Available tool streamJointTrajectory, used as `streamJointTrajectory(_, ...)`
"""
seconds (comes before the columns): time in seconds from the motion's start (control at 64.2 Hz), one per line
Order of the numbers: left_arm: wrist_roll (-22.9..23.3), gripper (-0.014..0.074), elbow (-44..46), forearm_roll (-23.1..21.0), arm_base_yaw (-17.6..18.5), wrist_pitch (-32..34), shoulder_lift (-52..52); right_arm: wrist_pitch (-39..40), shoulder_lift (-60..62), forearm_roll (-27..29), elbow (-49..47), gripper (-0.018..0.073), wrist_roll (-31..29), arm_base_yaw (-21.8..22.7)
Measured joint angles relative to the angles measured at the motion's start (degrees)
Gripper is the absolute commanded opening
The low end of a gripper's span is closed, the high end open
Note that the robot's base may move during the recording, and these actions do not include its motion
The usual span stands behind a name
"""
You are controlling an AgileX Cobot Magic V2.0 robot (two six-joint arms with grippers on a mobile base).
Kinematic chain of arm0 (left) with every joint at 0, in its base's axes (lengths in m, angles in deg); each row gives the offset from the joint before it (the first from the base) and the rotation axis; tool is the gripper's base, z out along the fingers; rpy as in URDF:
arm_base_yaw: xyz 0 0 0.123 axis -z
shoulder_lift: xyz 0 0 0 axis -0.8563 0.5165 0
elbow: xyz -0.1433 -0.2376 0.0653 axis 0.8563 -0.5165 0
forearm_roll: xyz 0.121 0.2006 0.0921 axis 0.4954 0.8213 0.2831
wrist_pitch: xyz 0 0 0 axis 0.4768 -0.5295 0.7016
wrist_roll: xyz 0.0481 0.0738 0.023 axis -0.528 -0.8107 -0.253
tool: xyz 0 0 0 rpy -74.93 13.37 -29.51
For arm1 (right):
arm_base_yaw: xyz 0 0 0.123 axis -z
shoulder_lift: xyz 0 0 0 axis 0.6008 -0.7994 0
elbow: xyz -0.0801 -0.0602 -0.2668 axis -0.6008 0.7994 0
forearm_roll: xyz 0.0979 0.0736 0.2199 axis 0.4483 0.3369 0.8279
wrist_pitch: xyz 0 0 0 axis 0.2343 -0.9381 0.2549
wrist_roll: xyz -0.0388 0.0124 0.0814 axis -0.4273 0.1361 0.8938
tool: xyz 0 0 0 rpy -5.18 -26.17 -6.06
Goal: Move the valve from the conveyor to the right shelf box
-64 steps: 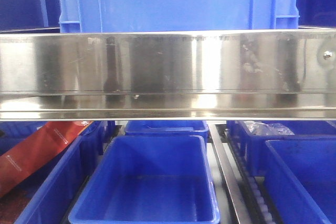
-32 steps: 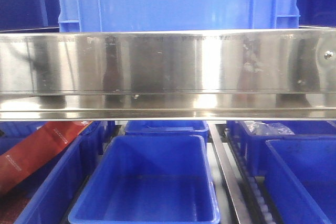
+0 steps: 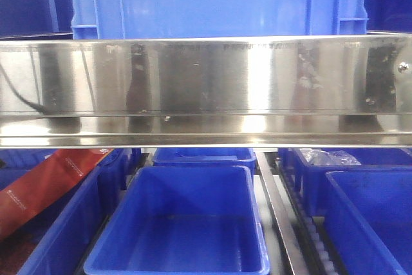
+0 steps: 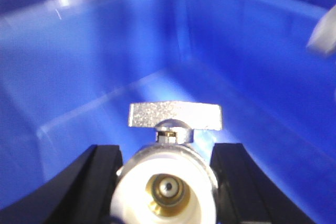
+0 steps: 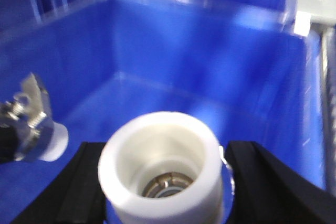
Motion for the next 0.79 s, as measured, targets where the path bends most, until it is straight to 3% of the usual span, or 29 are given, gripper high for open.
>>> streamJointTrajectory(0.125, 0.09, 0.0353, -0.01, -0.26, 0.0, -1.08, 0.32, -1.32, -1.17, 0.0, 0.0, 0.0196, 0.0, 0.0)
streamJointTrajectory(0.202, 0.09, 0.044, 0.11, -0.35, 0.0, -0.81, 0.32, -1.52, -1.32, 0.0, 0.0, 0.0399, 0.0, 0.0)
streamJointTrajectory(0.311, 0.09, 0.0449, 0.36, -0.48, 0.0, -0.77, 0.22, -0.7, -1.2, 0.06, -0.24, 0.0532, 0.0, 0.0)
streamJointTrajectory(0.405, 0.09, 0.0419, 0.45, -0.48, 0.0, -1.79, 0.07, -0.58, -0.18, 0.06, -0.46, 0.0538, 0.0, 0.0)
streamJointTrajectory(0.467, 0.09, 0.0377, 0.56, -0.59, 0.0, -3.3, -0.36, -0.97, 0.81, 0.06, -0.46, 0.051, 0.0, 0.0)
streamJointTrajectory(0.576, 0.09, 0.0237, 0.81, -0.59, 0.0, -5.09, -2.51, -2.12, 2.91, 0.06, -0.46, 0.0372, 0.0, 0.0)
streamJointTrajectory(0.669, 0.09, 0.0058, 1.26, -0.59, 0.0, -6.78, -5.68, -3.72, 5.84, 0.06, -0.46, 0.0141, 0.0, 0.0)
streamJointTrajectory(0.794, 0.09, -0.011, 1.63, 0.51, 0.0, -8.89, -10.07, -5.92, 9.9, 0.06, -0.46, -0.0141, 0.0, 0.0)
